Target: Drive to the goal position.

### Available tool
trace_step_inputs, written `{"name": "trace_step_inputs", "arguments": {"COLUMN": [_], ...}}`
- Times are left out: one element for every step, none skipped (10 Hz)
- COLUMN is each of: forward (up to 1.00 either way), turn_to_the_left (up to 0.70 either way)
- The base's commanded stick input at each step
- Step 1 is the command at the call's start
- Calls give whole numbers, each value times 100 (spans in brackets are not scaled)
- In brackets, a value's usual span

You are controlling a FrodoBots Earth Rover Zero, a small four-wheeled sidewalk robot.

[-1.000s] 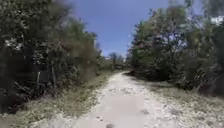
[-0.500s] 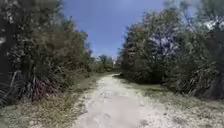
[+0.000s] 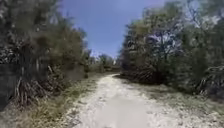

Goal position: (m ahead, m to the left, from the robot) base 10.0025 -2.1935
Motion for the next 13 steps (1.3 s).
{"name": "trace_step_inputs", "arguments": {"forward": [50,50,50,50,50,50,50,50,50,50,50,50,50], "turn_to_the_left": [0,0,0,0,0,0,0,0,0,0,0,0,0]}}
